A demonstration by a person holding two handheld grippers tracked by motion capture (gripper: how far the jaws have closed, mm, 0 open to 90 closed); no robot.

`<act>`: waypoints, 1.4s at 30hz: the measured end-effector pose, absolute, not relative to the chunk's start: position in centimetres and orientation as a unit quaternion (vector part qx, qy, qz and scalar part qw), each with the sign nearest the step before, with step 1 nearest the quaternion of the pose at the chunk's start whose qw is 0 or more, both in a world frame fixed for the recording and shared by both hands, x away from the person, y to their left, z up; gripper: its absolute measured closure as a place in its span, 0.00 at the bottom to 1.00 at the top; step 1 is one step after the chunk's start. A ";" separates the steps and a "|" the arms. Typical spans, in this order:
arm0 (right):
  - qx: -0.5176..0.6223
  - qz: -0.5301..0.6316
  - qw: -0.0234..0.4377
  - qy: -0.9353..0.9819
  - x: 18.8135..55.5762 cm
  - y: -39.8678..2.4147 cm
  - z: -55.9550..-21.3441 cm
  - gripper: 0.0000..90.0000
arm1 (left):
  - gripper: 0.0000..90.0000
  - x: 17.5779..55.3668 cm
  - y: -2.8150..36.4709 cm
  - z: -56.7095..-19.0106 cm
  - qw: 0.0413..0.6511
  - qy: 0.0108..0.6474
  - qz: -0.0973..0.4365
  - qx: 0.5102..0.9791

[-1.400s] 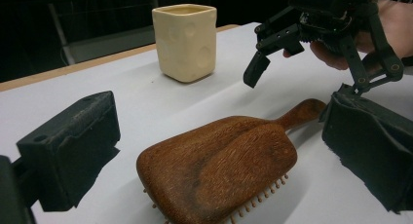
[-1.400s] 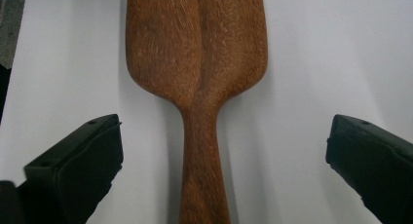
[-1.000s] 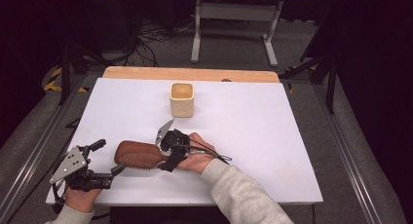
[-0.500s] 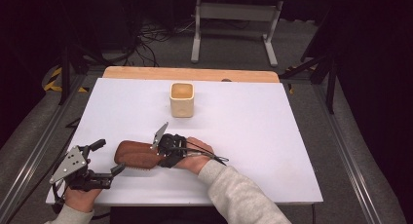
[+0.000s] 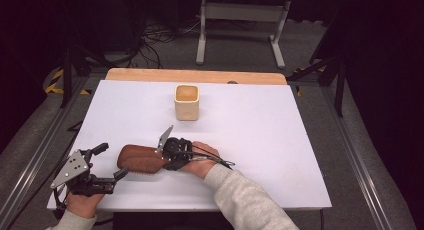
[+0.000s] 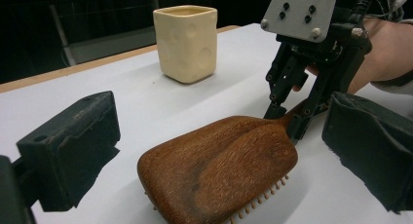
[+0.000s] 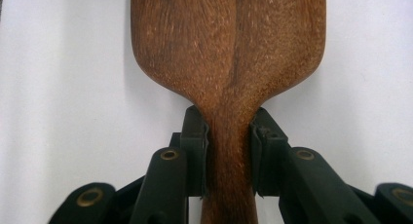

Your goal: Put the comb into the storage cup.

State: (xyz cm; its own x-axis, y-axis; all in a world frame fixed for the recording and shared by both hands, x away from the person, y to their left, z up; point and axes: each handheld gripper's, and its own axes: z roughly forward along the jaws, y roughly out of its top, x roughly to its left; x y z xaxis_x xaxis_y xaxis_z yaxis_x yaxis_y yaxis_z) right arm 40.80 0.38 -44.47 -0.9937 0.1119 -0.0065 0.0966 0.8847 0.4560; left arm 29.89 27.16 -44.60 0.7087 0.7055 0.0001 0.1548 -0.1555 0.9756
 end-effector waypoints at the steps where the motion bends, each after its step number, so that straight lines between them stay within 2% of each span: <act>1: 0.054 0.235 0.016 0.970 40.8 0.4 -44.5 0.80 | 0.01 29.9 27.2 -44.6 0.577 0.295 0.242 0.723; 18: 0.049 0.272 0.051 0.960 40.1 -1.2 -42.4 0.80 | 0.01 29.9 27.2 -44.5 0.576 0.296 0.243 0.722; 34: 0.082 0.359 0.115 0.923 38.1 -5.8 -39.9 0.80 | 0.01 30.0 27.2 -44.6 0.577 0.296 0.242 0.722; 42: 0.107 0.407 0.142 0.896 37.4 -8.7 -39.2 0.80 | 0.00 30.3 26.9 -44.6 0.582 0.288 0.222 0.728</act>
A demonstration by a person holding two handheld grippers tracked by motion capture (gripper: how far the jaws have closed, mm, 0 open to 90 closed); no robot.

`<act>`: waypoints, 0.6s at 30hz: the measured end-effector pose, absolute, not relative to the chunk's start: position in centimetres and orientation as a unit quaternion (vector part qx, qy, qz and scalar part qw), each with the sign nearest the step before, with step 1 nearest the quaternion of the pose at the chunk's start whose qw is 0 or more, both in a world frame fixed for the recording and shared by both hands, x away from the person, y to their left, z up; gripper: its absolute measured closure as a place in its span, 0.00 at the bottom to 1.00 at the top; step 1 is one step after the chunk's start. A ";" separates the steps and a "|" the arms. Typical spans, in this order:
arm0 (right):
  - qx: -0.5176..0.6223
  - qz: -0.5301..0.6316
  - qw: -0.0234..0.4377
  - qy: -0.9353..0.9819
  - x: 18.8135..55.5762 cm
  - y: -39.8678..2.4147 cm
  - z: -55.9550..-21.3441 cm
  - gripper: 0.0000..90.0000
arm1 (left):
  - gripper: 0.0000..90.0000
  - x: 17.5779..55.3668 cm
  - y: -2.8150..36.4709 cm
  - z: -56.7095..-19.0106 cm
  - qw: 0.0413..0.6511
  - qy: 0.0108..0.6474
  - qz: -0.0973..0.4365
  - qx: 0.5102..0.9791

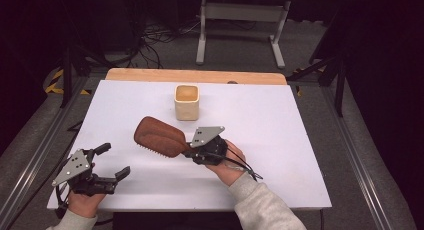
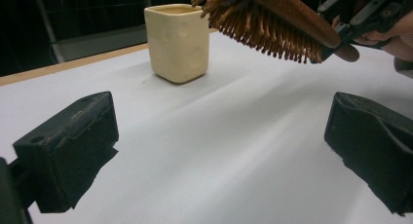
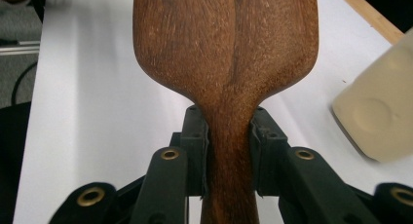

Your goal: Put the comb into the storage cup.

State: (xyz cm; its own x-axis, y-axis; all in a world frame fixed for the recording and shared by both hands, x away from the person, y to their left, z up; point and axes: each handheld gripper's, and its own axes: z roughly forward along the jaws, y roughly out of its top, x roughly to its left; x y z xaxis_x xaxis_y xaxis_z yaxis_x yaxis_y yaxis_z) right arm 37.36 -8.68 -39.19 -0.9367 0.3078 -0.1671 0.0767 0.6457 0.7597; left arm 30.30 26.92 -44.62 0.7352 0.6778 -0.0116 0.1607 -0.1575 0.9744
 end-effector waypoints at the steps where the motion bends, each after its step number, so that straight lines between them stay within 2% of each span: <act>1: 0.110 0.410 0.148 0.893 37.3 -9.0 -39.2 0.80 | 0.00 30.3 26.9 -44.6 0.584 0.287 0.219 0.727; 9: 0.131 0.441 0.167 0.872 36.7 -11.2 -39.6 0.80 | 0.01 30.4 26.3 -44.2 0.581 0.267 0.203 0.742; 18: 0.147 0.490 0.187 0.839 36.0 -12.5 -40.9 0.80 | 0.00 30.7 25.7 -44.2 0.592 0.273 0.172 0.739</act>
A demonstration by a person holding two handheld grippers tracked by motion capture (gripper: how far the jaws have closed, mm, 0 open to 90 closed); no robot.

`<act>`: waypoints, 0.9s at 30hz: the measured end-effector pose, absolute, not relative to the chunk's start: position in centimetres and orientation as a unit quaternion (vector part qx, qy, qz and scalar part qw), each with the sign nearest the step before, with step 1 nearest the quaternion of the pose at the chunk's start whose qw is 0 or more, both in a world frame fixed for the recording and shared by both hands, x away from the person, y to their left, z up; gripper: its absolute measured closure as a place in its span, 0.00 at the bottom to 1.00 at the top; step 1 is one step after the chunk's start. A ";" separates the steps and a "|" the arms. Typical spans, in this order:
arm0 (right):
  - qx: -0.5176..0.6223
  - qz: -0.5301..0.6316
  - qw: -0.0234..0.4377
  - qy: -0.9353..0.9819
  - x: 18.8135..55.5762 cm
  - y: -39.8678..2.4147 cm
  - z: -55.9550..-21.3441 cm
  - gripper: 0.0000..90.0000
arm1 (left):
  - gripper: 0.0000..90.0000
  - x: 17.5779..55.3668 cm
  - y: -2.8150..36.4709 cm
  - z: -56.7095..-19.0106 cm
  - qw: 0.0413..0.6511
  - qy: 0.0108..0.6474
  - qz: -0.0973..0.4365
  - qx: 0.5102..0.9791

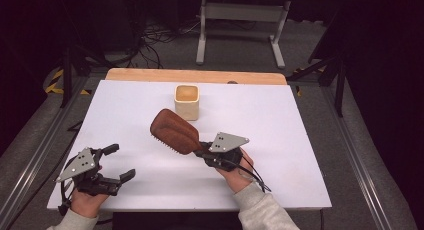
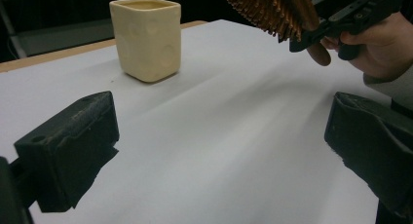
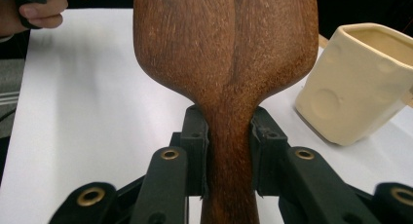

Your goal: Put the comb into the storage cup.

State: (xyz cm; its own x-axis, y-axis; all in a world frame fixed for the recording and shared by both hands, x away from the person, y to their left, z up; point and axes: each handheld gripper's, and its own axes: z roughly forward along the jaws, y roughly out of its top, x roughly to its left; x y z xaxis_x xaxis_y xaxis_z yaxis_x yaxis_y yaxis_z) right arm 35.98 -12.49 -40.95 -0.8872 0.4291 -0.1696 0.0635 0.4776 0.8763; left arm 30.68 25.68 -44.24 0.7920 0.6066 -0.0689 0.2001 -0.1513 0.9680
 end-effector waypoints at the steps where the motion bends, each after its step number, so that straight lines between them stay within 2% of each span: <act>1: 0.147 0.492 0.188 0.837 35.9 -12.5 -41.2 0.80 | 0.00 30.7 25.6 -44.2 0.590 0.273 0.172 0.740; 12: 0.156 0.501 0.204 0.827 35.4 -12.4 -41.8 0.80 | 0.02 31.7 23.9 -43.1 0.579 0.284 0.146 0.750; 27: 0.161 0.505 0.211 0.822 35.2 -12.6 -41.9 0.80 | 0.02 33.4 19.4 -40.6 0.587 0.266 0.125 0.754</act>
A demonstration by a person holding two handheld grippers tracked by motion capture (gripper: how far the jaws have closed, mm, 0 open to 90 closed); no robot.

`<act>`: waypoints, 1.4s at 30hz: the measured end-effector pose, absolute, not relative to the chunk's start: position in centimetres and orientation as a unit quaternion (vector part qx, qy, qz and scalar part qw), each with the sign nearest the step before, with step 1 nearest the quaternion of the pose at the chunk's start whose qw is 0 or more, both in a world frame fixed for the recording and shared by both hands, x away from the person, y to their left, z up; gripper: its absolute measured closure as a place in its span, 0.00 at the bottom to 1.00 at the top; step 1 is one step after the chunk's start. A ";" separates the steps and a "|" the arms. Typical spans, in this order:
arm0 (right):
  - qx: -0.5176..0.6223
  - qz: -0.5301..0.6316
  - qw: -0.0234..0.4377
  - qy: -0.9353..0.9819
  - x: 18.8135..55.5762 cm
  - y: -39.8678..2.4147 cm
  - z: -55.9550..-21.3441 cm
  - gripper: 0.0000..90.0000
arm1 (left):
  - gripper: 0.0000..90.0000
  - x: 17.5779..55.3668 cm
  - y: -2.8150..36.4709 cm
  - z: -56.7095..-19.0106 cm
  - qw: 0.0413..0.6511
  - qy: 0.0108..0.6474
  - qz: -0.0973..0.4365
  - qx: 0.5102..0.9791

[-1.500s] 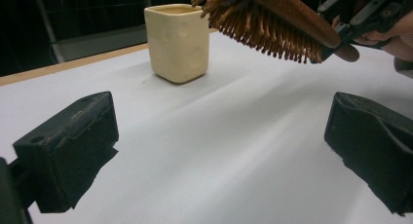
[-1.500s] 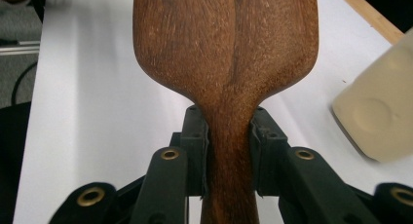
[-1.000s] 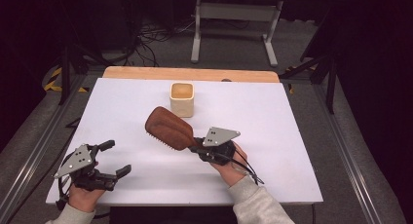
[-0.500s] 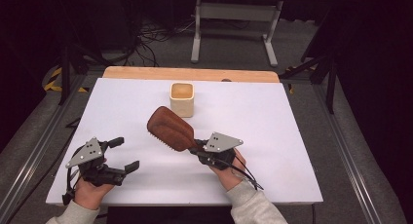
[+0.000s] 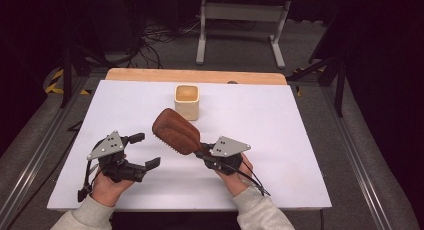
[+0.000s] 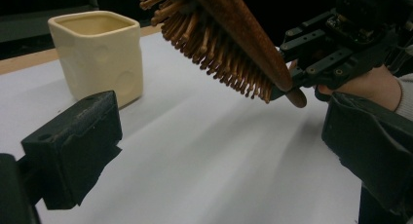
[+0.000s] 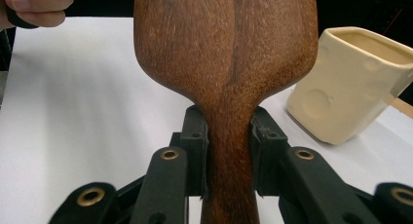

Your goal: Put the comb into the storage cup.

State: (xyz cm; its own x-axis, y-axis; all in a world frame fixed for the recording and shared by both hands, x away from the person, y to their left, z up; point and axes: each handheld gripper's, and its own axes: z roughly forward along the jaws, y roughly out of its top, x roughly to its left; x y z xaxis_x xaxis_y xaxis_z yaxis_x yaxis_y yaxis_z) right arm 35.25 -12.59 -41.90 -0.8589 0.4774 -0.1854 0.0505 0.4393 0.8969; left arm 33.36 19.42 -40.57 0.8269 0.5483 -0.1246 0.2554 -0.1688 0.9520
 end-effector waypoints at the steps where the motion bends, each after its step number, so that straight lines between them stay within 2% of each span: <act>1: 0.161 0.505 0.211 0.822 35.2 -12.6 -41.9 0.80 | 0.02 33.4 19.4 -40.6 0.587 0.266 0.125 0.754; 29: 0.158 0.506 0.221 0.819 35.0 -13.1 -42.0 0.80 | 0.03 36.7 14.1 -39.4 0.567 0.279 0.102 0.769; 42: 0.150 0.501 0.237 0.818 34.7 -12.9 -42.0 0.80 | 0.25 36.4 13.8 -38.9 0.575 0.273 0.095 0.766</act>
